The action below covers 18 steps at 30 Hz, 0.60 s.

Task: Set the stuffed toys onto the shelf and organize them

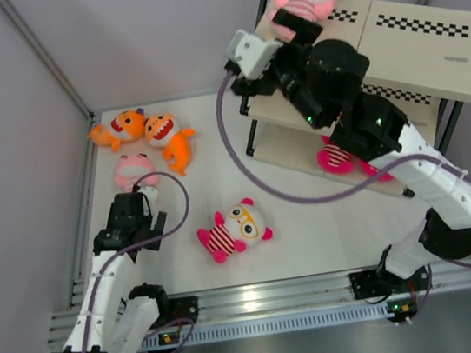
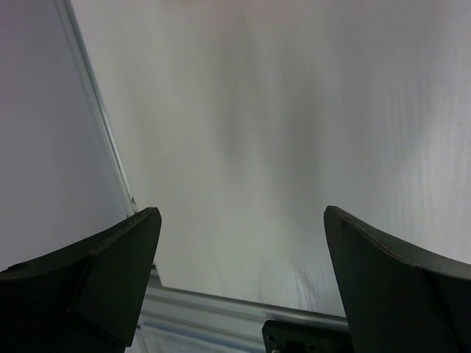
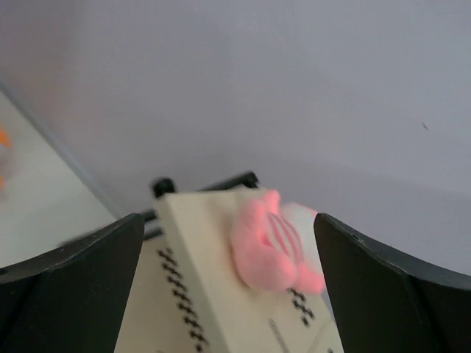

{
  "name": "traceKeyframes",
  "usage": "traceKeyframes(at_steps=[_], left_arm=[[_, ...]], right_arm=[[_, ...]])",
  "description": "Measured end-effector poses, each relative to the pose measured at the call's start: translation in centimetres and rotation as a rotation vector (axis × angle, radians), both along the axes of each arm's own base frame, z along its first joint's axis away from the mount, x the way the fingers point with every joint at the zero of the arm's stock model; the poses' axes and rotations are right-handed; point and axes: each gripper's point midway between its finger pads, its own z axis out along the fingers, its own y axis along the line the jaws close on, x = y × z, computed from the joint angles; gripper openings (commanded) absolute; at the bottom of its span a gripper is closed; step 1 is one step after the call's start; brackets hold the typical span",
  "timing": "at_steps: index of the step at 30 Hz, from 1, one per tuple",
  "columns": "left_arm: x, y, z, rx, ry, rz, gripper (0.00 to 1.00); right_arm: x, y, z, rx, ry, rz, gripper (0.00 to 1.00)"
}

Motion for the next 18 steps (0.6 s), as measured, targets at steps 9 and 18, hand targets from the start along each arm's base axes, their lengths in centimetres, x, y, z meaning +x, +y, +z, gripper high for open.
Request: traceKeyframes(at_steps=[9,18], left_arm=[[5.7,6.4,4.3,0.004,0.035,0.228,0.99],[4.8,11.0,3.6,-0.006,0.083,0.319,0.99]], right_arm=[[-11.0,15.3,-9.6,0.257,0.382,0.442,1.0],[-14.3,19.1,-34.0,0.234,0.921,0.302,0.93]])
